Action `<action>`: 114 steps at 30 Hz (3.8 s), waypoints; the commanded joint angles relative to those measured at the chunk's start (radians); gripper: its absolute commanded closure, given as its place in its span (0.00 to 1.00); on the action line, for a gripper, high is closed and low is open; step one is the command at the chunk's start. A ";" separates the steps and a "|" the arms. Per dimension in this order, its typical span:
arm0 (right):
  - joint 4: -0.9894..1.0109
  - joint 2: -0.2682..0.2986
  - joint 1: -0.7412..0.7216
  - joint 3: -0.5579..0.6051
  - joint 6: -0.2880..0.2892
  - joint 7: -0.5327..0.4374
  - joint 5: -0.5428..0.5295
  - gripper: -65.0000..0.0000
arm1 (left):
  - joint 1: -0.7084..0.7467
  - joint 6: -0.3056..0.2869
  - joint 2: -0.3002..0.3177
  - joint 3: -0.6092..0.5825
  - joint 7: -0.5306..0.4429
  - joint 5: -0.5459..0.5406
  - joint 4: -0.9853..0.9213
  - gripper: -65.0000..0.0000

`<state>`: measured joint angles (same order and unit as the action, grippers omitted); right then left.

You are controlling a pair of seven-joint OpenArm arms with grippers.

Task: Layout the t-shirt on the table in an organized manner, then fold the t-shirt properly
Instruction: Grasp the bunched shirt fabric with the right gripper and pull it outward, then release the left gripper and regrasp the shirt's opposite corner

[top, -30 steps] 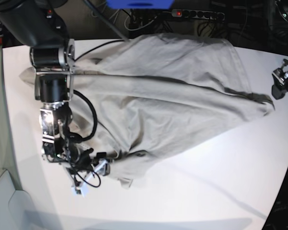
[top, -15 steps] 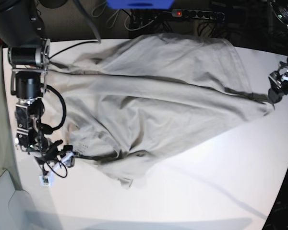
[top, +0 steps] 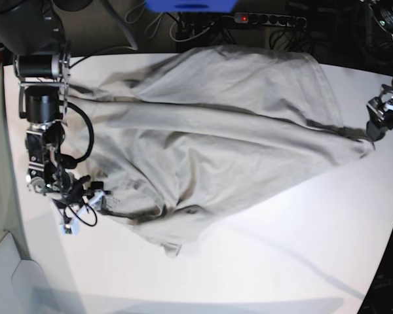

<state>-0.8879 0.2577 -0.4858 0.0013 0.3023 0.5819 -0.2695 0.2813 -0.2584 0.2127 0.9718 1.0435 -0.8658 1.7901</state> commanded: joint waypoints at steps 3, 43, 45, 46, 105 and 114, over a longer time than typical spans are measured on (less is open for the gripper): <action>-0.015 0.010 -0.023 -0.002 0.005 -0.021 -0.007 0.56 | -0.003 -0.003 0.011 0.008 -0.018 -0.017 0.015 0.04; 0.005 0.075 -0.311 -0.080 0.002 -0.063 -0.006 0.96 | 0.039 -0.003 0.009 0.014 -0.018 -0.088 0.023 0.04; 0.006 0.081 -0.308 -0.080 0.002 -0.059 -0.006 0.87 | 0.052 -0.003 0.011 0.014 -0.018 -0.148 0.023 0.04; 0.006 0.082 -0.302 -0.083 0.002 -0.058 -0.006 0.82 | 0.060 -0.003 0.011 0.012 -0.016 -0.183 0.023 0.04; -0.624 0.081 0.414 -0.264 0.004 0.040 -0.011 0.41 | 0.146 0.008 -0.281 -0.595 0.165 0.299 0.119 0.04; -0.624 0.081 0.414 -0.264 0.004 0.040 -0.011 0.41 | -0.034 0.008 -0.278 -0.497 0.165 0.408 -0.138 0.04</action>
<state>-1.4956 0.3214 -0.0547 -0.2569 0.3069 0.6437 -0.2707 0.2287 -0.2787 -0.0692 0.4725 1.1614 -0.5602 1.6688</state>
